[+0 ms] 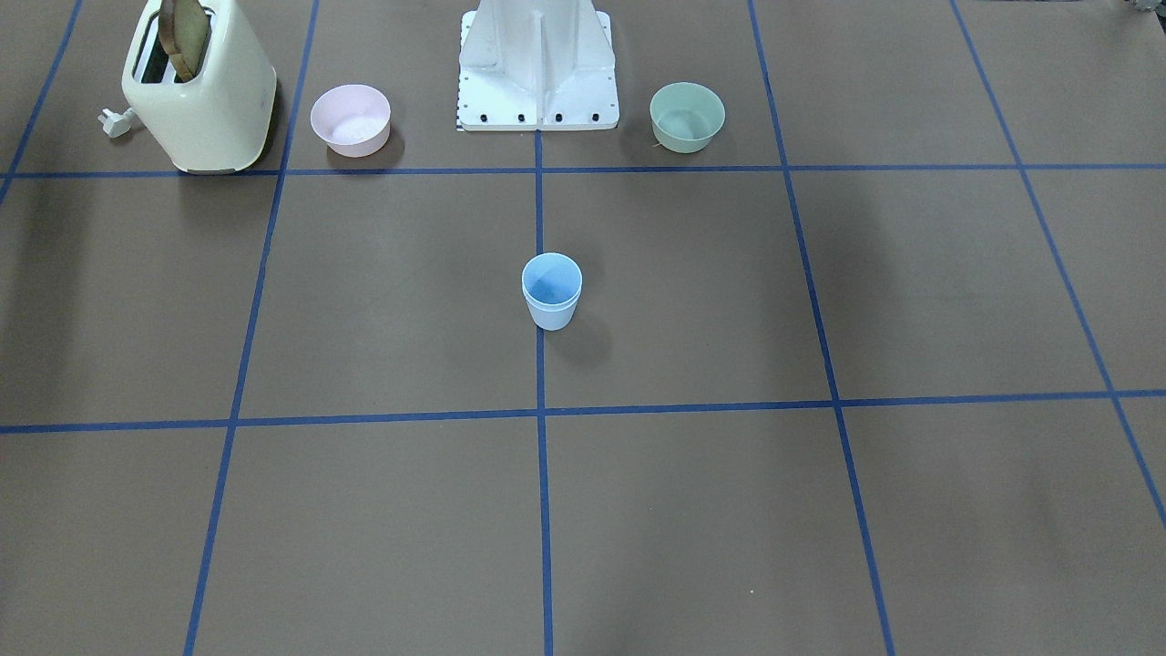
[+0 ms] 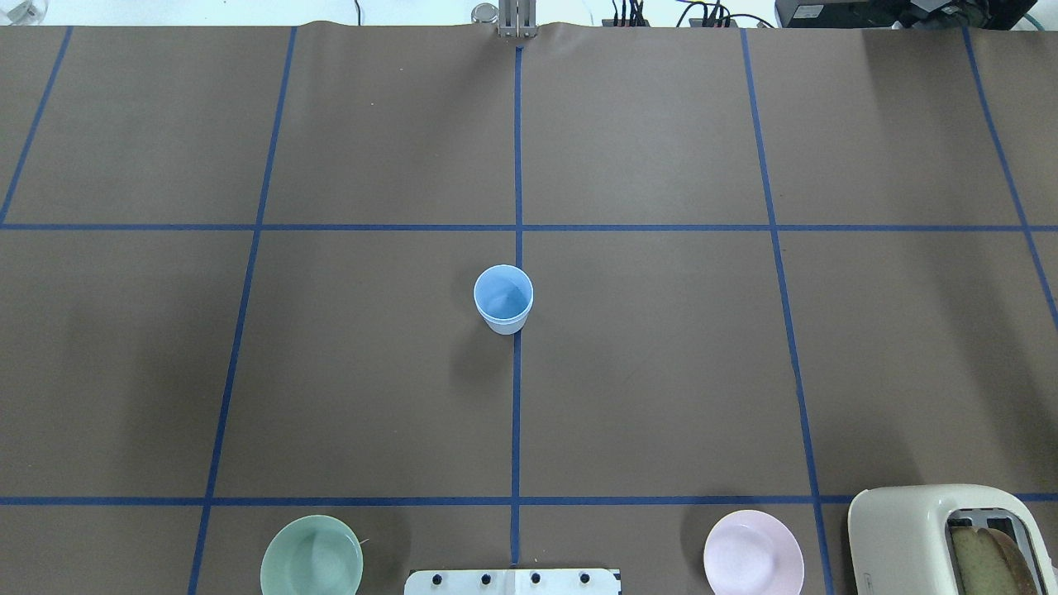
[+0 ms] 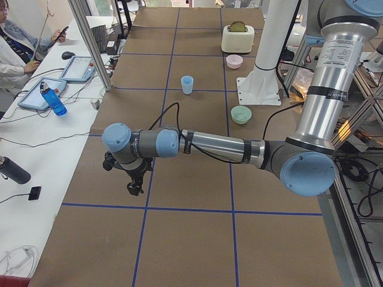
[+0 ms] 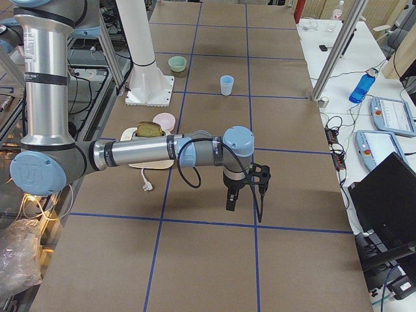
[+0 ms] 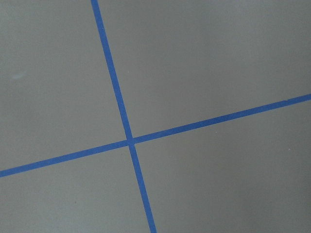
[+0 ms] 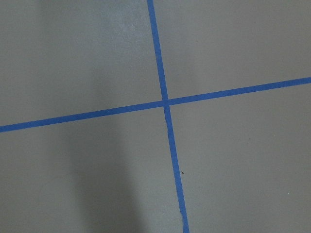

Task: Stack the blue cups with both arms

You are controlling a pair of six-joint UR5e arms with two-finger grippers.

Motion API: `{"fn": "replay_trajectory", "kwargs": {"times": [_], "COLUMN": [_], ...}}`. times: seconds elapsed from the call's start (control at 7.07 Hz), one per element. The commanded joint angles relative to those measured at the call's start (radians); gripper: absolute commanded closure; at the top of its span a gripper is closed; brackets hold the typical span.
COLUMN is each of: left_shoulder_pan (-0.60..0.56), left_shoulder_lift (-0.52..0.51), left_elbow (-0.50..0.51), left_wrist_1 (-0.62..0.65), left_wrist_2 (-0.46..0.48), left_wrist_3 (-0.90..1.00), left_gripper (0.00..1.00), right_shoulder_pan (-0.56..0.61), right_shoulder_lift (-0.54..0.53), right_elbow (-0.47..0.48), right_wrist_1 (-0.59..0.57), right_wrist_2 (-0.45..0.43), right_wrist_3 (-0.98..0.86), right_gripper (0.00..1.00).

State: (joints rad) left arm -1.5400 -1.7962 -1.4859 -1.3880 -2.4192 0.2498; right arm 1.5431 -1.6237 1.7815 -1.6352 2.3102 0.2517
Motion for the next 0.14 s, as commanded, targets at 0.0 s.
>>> {"fn": "replay_trajectory", "kwargs": {"times": [0.0], "left_shoulder_pan": [-0.002], "left_shoulder_lift": [0.001], "left_elbow": [-0.001], "left_wrist_1": [0.001], "left_wrist_2": [0.002], "left_wrist_3": [0.000], "left_gripper": [0.00], "right_shoulder_pan": [0.002], "right_shoulder_lift": [-0.004], "right_elbow": [0.003], "right_wrist_1": [0.000], "right_wrist_2": [0.000], "right_wrist_3": [0.000], "right_gripper": [0.00]}}
